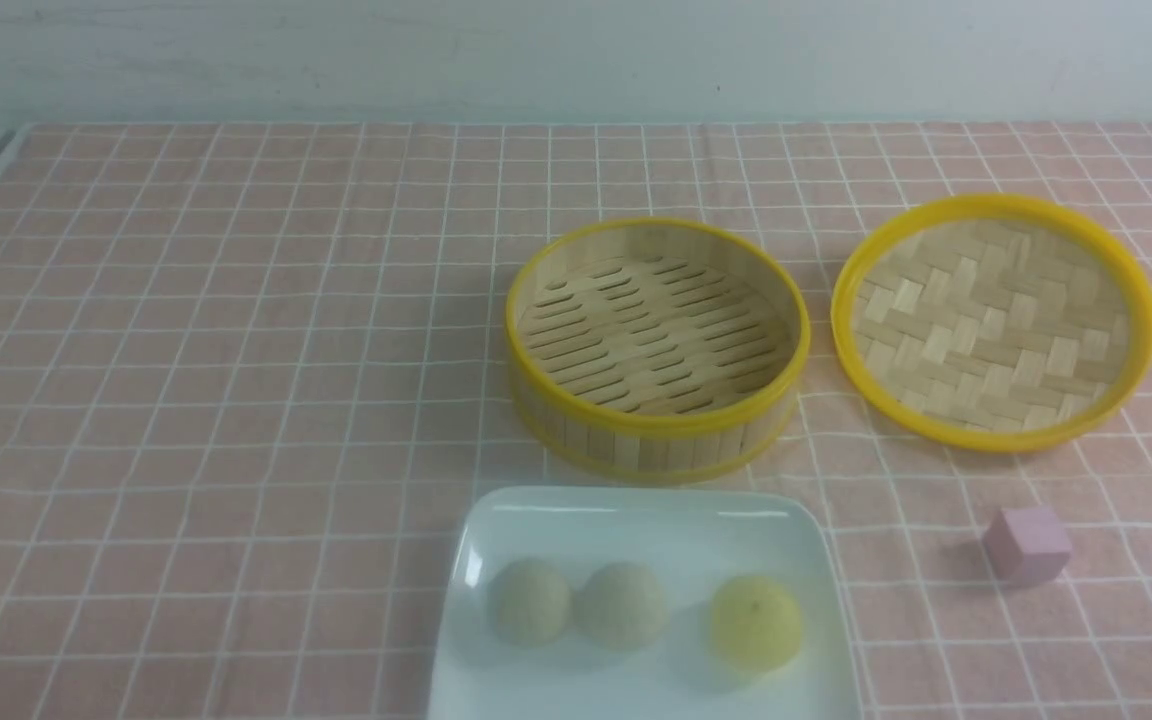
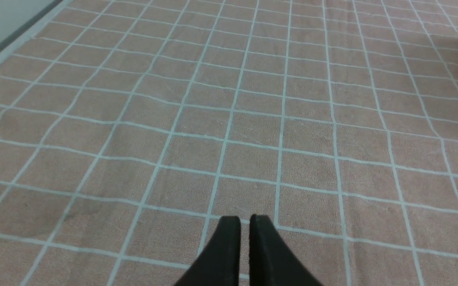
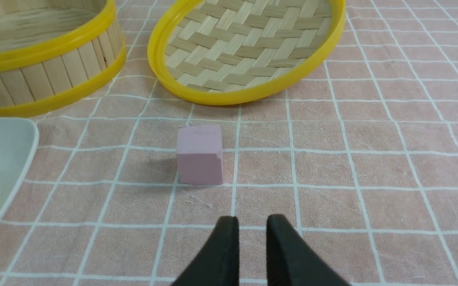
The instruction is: Put the steamed buns into the plate on the pink tablecloth.
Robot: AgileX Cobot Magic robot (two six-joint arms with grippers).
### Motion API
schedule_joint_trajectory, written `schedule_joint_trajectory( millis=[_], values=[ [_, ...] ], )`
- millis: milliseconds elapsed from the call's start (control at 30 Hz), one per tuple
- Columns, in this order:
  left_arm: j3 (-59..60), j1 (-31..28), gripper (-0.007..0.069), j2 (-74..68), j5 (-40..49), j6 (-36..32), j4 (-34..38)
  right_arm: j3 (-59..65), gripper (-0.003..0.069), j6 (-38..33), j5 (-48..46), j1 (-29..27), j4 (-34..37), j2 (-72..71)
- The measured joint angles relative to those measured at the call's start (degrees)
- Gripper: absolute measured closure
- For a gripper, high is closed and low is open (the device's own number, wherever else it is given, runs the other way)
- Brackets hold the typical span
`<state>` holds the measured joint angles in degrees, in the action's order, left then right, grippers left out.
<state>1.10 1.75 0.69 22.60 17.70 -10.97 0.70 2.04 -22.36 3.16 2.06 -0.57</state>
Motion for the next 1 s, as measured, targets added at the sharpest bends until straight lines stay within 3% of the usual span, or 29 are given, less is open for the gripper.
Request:
schedule_joint_trajectory(
  millis=[1000],
  values=[
    [0.2, 0.0, 0.0537, 0.0, -0.3, 0.0, -3.9, 0.0, 0.0485, 0.8, 0.0, 0.0, -0.1, 0.0]
  ],
)
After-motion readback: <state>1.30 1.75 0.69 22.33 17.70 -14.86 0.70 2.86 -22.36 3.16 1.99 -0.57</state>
